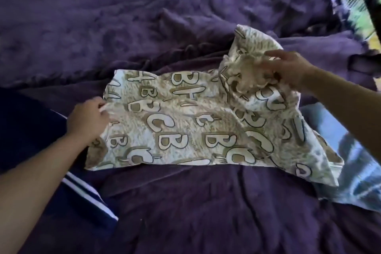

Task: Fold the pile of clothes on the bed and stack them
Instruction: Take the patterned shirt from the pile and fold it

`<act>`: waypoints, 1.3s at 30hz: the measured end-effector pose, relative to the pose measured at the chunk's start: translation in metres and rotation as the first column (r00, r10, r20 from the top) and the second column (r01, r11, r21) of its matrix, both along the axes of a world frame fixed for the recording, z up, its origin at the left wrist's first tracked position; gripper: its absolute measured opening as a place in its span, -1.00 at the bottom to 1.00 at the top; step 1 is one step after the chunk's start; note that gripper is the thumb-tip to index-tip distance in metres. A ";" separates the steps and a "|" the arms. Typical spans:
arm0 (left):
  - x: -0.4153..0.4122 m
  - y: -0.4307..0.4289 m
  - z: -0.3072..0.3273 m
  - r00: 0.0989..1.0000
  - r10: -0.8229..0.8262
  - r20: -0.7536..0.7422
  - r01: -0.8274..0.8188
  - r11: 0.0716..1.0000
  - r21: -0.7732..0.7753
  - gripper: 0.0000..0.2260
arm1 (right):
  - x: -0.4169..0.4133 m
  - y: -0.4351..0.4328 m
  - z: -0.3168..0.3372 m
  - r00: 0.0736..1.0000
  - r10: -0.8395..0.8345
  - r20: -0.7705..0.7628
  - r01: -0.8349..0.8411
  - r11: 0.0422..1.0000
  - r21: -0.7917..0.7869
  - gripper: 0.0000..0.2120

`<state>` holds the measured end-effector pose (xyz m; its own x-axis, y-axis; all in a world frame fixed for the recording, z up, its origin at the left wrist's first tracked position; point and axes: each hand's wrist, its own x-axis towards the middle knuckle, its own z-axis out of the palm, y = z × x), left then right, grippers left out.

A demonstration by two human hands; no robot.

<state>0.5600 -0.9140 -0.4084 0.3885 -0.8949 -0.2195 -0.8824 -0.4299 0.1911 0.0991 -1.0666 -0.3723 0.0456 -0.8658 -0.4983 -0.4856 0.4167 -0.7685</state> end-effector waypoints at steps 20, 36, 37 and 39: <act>0.000 -0.104 -0.028 0.965 0.260 0.040 -0.254 0.959 -0.125 -0.69 | 0.014 -0.064 -0.039 0.869 -0.176 -0.463 0.017 0.945 -0.327 -0.44; -0.127 -0.066 -0.064 0.899 -0.368 -0.236 0.405 0.905 0.131 -0.63 | 0.023 -0.020 0.008 0.971 -0.037 -0.235 -0.133 0.731 -0.669 -0.91; -0.123 -0.066 -0.061 0.900 -0.356 -0.252 0.398 0.907 0.139 -0.65 | 0.018 0.001 0.008 0.959 0.079 -0.271 -0.246 0.705 -0.666 -0.87; -0.120 -0.064 -0.056 0.908 -0.335 -0.253 0.375 0.917 0.132 -0.67 | 0.003 0.042 -0.003 0.823 0.352 -0.446 -0.566 0.584 -0.582 -0.78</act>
<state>0.4400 -0.9783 -0.4645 -0.0247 -0.9040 -0.4267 -0.9263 -0.1399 0.3499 0.1025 -1.0245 -0.3749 0.4995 -0.8542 0.1443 -0.6782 -0.4892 -0.5484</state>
